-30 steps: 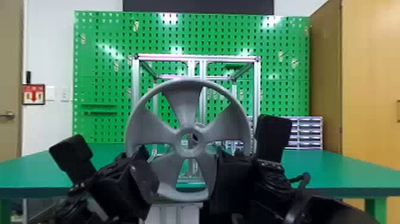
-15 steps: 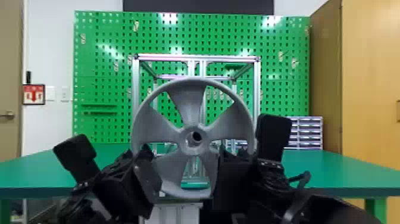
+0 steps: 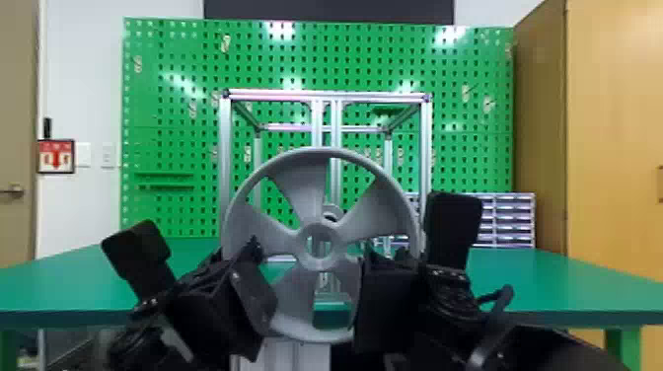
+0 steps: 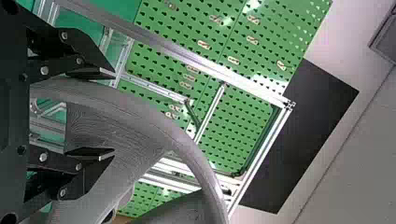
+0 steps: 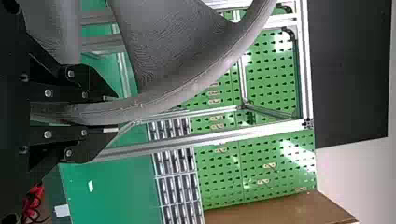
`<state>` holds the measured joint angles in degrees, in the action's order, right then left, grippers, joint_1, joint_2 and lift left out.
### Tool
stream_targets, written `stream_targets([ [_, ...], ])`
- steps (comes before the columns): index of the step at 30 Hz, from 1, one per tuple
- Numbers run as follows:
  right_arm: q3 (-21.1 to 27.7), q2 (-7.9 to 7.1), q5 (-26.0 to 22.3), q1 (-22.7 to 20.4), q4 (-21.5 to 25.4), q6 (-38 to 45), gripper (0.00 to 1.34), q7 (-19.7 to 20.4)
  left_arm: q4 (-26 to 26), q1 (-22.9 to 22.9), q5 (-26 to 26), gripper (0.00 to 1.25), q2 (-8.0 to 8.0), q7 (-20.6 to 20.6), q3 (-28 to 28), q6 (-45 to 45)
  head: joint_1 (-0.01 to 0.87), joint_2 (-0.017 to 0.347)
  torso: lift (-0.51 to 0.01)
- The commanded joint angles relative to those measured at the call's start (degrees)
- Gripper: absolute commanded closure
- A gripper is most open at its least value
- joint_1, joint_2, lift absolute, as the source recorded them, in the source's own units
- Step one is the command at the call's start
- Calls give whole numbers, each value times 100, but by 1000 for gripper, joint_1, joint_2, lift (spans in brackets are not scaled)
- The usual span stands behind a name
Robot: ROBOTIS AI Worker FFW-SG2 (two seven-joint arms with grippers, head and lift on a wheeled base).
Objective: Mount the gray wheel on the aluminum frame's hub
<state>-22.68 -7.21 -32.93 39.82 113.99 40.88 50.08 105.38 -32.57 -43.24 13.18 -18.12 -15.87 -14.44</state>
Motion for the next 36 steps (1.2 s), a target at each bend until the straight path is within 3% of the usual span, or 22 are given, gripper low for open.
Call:
stream_targets([
  [1,27,-9,33,0,0,-18,1326,1,8,22,0,585,10,1,14,-41,-5,6,-499],
  [6,89,-18,85,9,9,-54,1326,1,8,66,0,532,10,10,32,-77,-5,6,-499],
  [23,124,0,24,70,35,-115,1326,-7,-27,-83,27,532,10,10,5,-138,-5,6,-499],
  [36,168,44,-222,281,-255,-168,1326,-86,-299,-285,27,532,10,71,-12,-156,-5,6,-499],
])
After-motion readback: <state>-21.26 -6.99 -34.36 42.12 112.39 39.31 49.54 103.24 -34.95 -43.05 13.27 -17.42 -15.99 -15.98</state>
